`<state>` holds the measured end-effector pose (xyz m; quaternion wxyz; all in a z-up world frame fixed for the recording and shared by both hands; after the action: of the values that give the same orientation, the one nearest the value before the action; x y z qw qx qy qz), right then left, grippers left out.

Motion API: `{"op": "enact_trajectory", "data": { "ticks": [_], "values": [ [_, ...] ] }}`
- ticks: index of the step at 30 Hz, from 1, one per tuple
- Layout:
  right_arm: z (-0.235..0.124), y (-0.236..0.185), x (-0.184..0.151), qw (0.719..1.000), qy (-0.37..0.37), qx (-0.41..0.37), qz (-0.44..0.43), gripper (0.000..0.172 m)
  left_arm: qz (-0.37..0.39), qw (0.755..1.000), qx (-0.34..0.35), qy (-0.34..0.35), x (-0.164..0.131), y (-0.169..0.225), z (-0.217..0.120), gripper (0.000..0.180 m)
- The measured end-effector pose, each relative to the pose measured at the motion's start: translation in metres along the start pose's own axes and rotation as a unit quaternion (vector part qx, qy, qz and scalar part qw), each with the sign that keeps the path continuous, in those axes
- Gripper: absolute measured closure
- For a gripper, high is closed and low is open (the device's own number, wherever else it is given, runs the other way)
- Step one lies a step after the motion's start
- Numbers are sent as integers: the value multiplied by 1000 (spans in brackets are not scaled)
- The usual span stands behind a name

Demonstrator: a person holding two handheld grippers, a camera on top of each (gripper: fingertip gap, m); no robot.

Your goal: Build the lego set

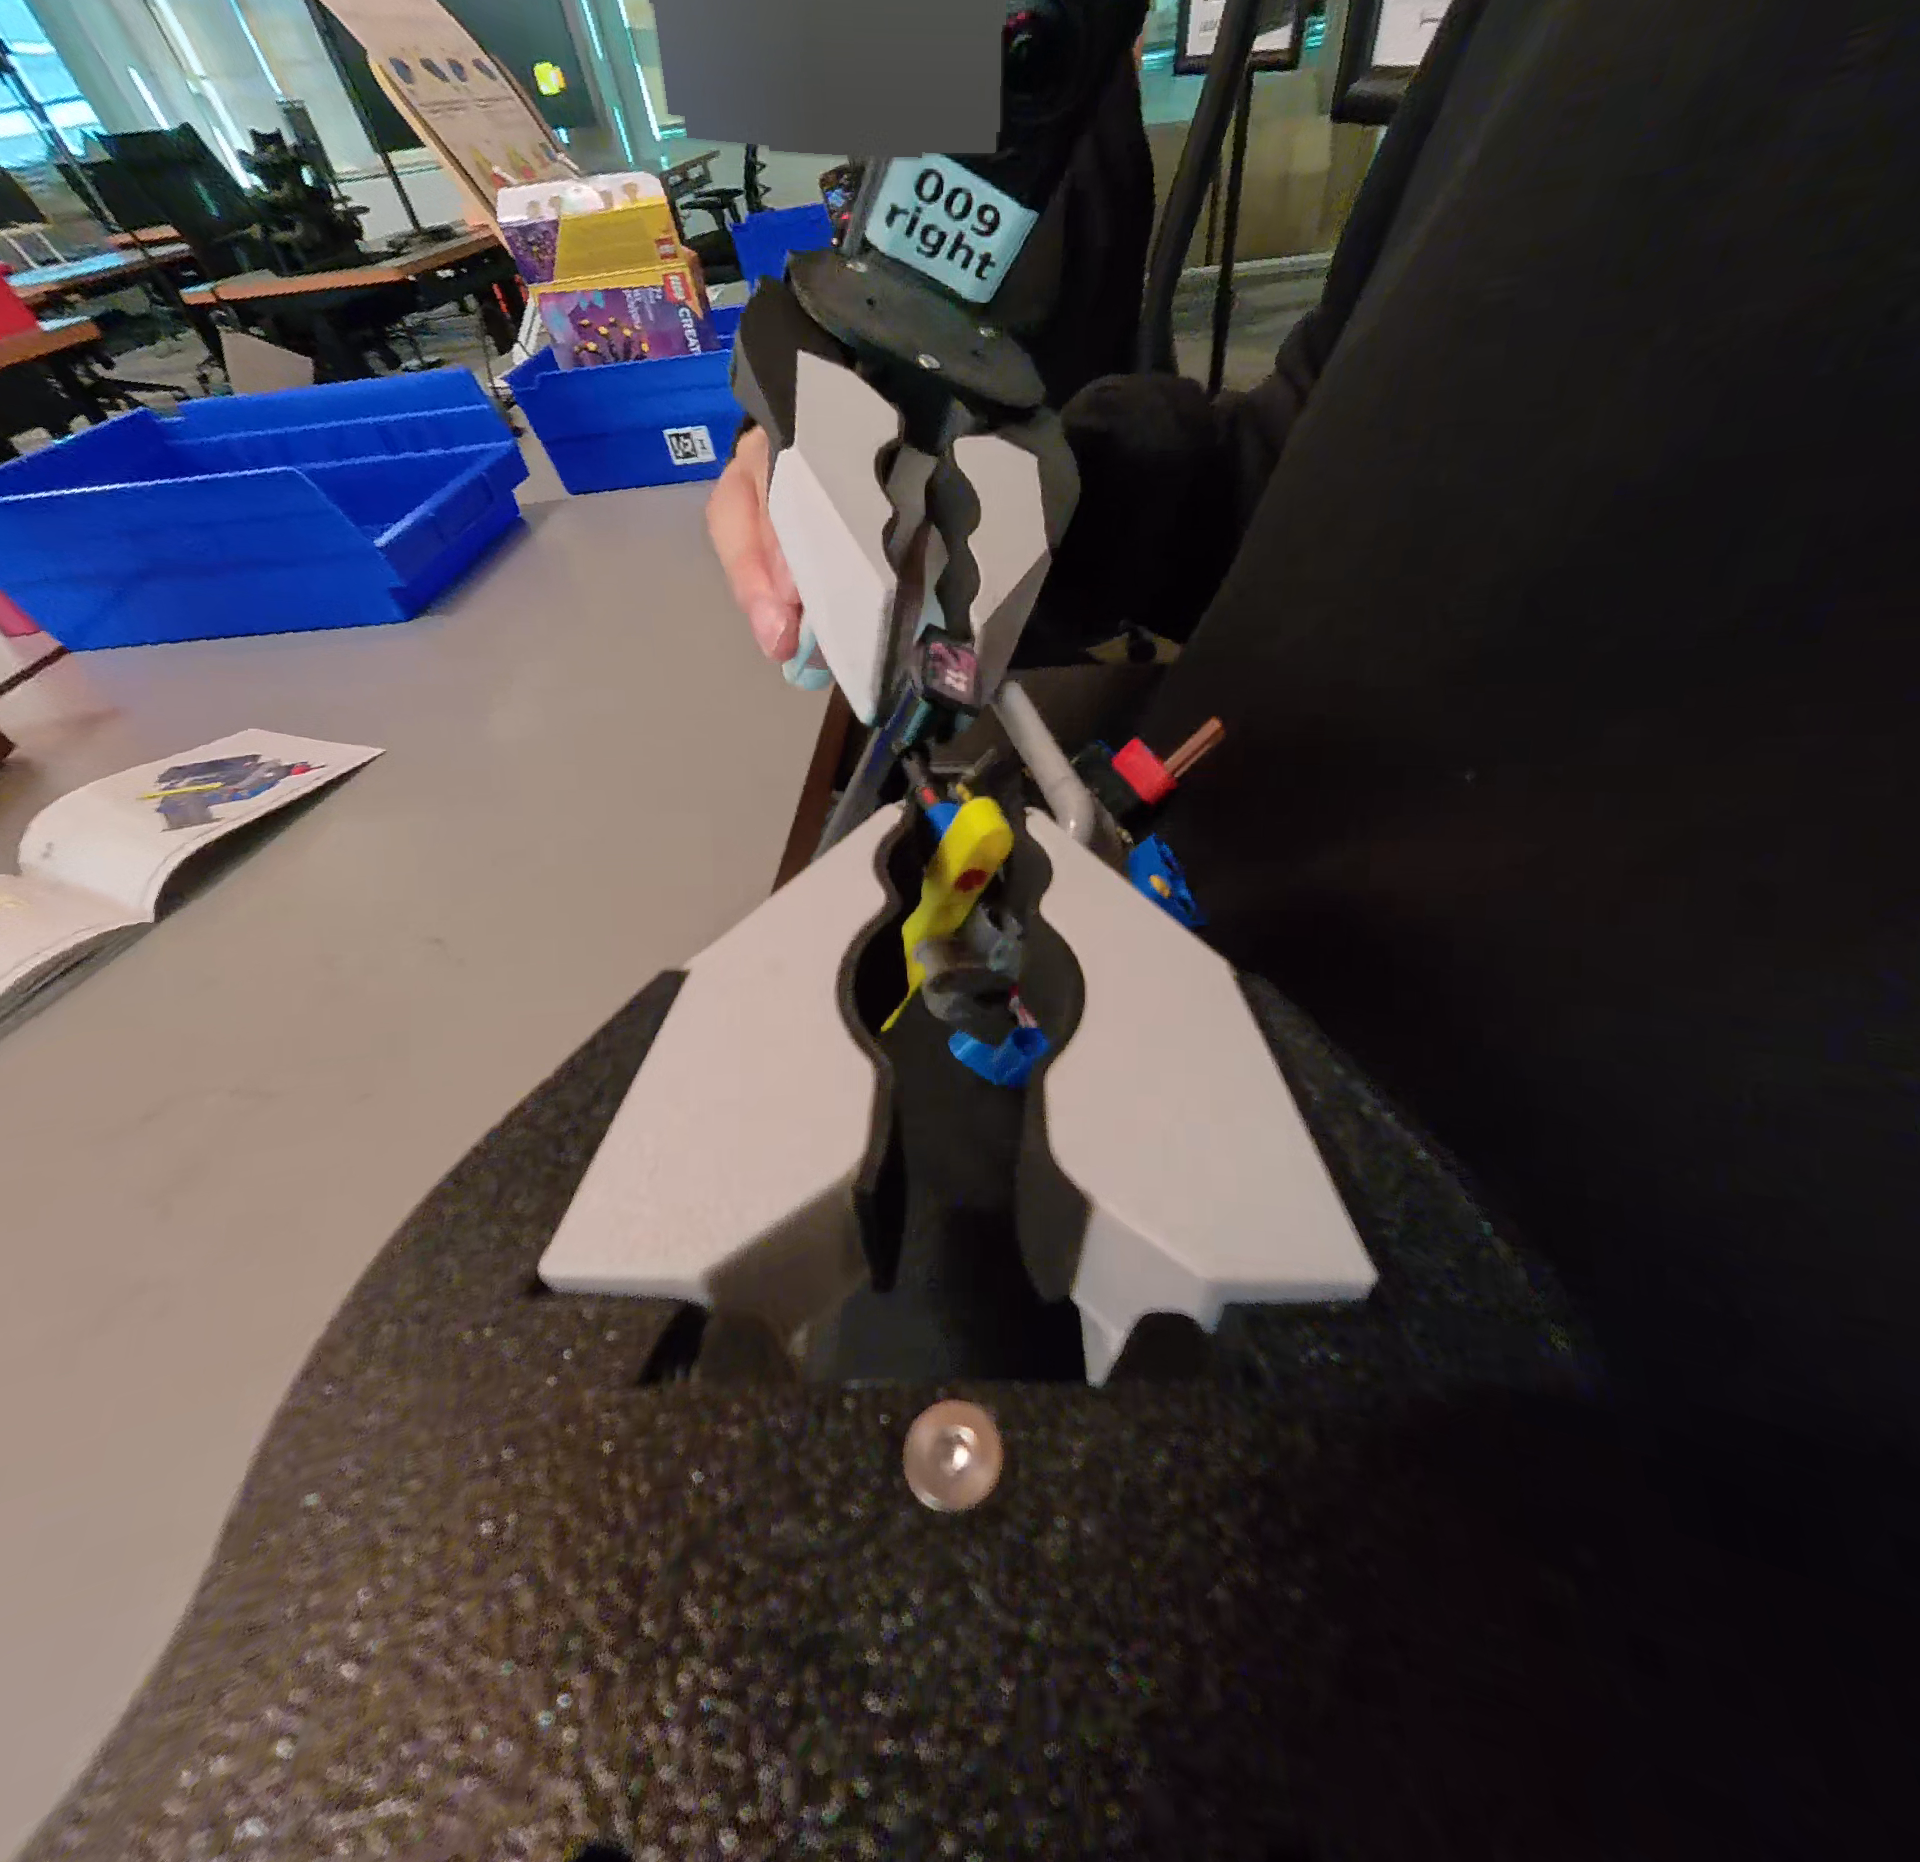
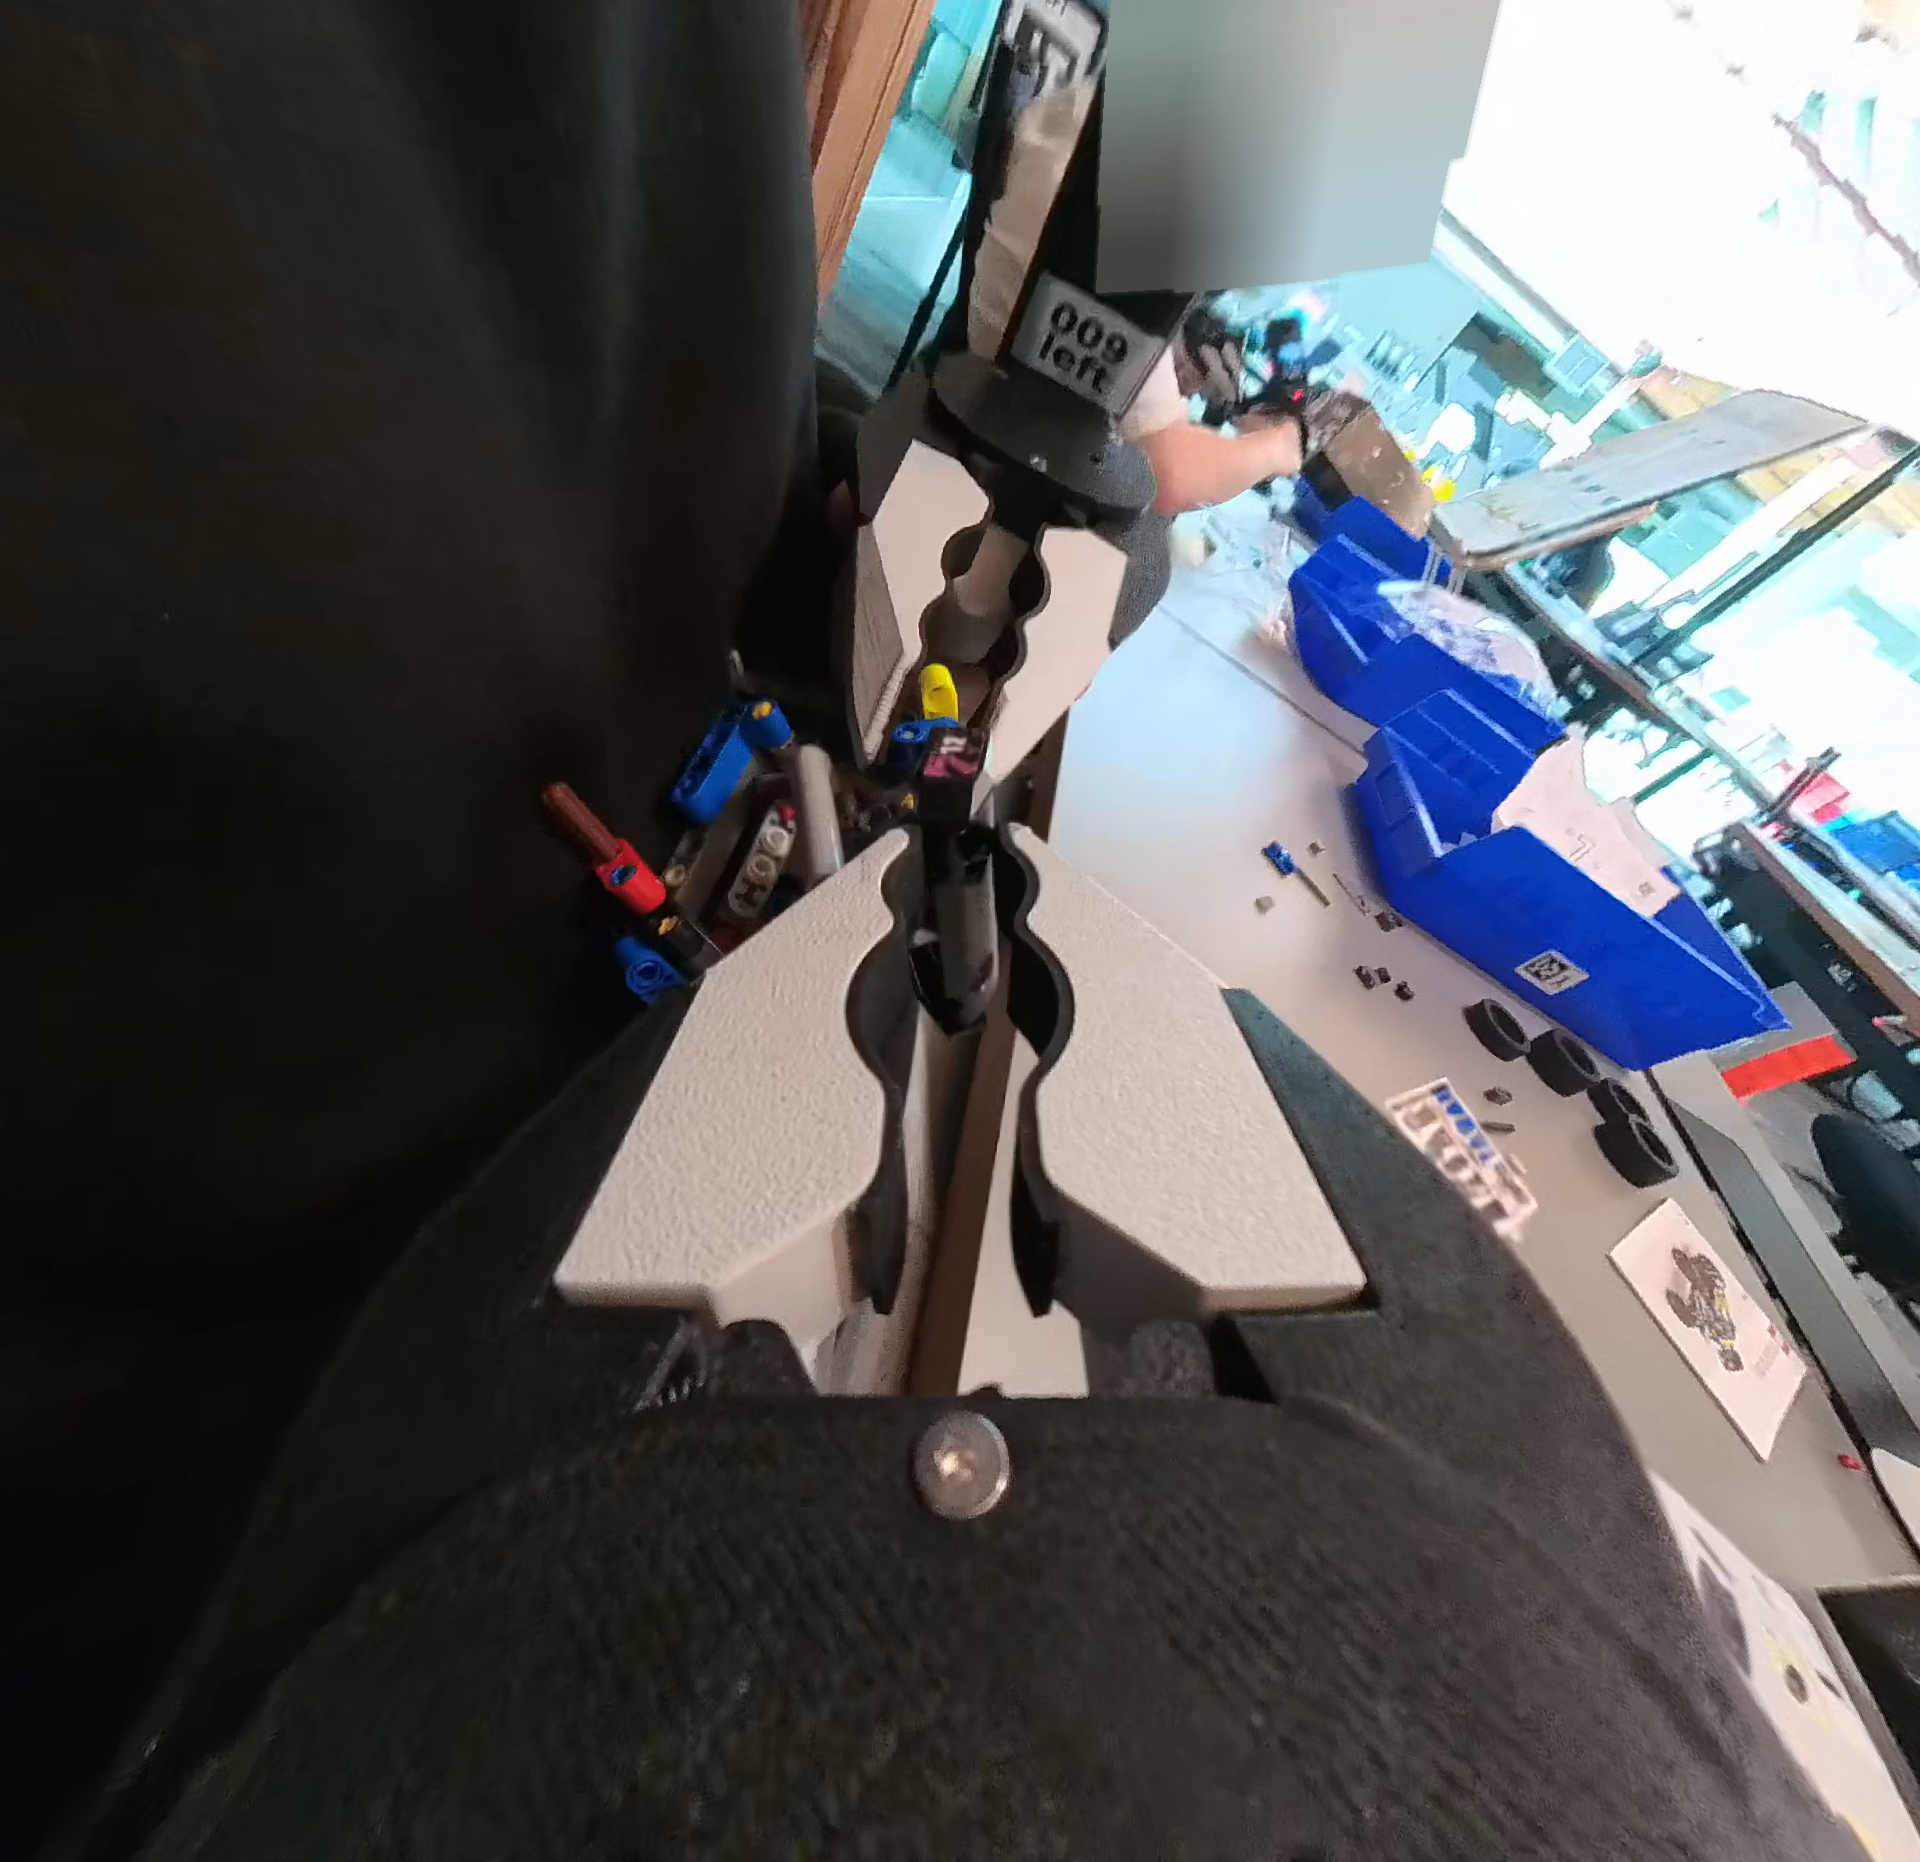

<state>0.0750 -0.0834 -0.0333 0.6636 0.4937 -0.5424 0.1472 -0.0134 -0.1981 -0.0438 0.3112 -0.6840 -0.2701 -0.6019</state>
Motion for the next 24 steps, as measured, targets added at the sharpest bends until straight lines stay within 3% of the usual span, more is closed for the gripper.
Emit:
{"op": "enact_trajectory", "data": {
  "ticks": [3, 12, 24],
  "values": [
    [5, -2, 1, 999, 48, 11, 21, 162, -16, 1000, -19, 1, -1, 1, 0, 167],
    [4, 3, 2, 994, -27, 108, 9, 160, -26, 998, -57, -24, -7, 1, 6, 168],
    [12, 12, -4, 979, -17, 197, 41, 159, -40, 997, -70, -17, -13, 0, 4, 167]
  ]
}}
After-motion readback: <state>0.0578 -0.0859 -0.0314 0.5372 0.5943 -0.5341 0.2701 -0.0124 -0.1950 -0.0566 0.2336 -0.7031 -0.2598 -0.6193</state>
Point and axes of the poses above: each gripper's, where its closed fingertips meet, z out along the fingers, x out of its top, y = z × x across the jaws, the point moved 7 cm from there along -z, back along the fingers, and after that the axes turned 8 degrees about y, right-handed, at the moved point
